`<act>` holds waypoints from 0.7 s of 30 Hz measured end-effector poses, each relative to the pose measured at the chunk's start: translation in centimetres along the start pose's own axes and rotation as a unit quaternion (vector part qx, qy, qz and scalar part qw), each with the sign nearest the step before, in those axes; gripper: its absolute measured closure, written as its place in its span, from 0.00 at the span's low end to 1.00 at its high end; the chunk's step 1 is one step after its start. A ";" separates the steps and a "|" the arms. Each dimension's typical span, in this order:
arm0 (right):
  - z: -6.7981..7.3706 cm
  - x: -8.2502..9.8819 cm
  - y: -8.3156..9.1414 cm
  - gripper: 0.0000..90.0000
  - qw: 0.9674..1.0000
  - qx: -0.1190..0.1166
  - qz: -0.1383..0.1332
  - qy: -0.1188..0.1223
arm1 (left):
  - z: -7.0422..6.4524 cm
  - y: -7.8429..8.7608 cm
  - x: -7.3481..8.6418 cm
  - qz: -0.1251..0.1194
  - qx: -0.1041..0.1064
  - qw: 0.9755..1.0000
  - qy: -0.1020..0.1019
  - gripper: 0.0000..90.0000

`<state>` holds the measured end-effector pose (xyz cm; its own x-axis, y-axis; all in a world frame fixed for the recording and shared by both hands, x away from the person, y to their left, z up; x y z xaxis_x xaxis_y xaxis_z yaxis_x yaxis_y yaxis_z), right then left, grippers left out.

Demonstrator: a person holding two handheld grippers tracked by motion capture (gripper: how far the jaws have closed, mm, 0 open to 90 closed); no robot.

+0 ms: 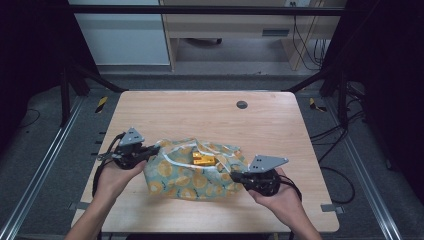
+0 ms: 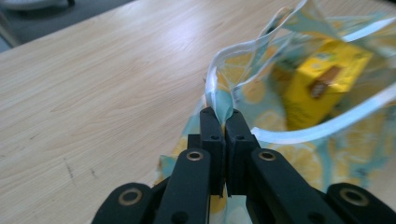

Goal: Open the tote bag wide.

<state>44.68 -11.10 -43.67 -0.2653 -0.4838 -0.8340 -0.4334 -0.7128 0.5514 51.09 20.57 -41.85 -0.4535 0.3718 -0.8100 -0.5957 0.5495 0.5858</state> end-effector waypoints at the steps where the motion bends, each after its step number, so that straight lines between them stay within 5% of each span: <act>1: 0.1 0.5 0.0 0.99 1.000 0.001 0.004 -0.001 | -0.7 1.2 0.5 -0.012 0.012 1.000 -0.001 0.98; 4: 0.1 1.1 -0.1 0.99 1.000 0.001 0.010 -0.002 | -1.3 2.4 1.0 -0.029 0.025 0.999 0.001 0.99; 5: 0.1 1.6 -0.4 0.99 1.000 0.001 0.017 -0.006 | -1.8 3.2 1.6 -0.041 0.044 0.998 0.000 0.99; 9: 0.1 2.6 -0.9 0.99 1.000 -0.001 0.023 -0.017 | -2.6 3.6 3.4 -0.038 0.072 0.997 0.000 0.99; 21: -0.5 4.6 -2.0 1.00 0.998 0.001 0.044 -0.035 | -2.9 0.9 7.8 0.041 0.071 0.996 -0.034 0.99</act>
<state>44.76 -12.23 -48.61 -0.3611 -0.5075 -0.7824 -0.4079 -0.6685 0.6219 45.08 21.84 -47.59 -0.4483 0.4674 -0.7620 -0.4560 0.6136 0.6446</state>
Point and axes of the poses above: each handheld gripper's, and its own axes: y roughly backward along the jaws, x roughly out of its underside, z roughly to its left, the point moved 6 cm from there along -y, roughly forward along the jaws, and after that the axes turned 3 degrees about y, right-handed, at the moved point
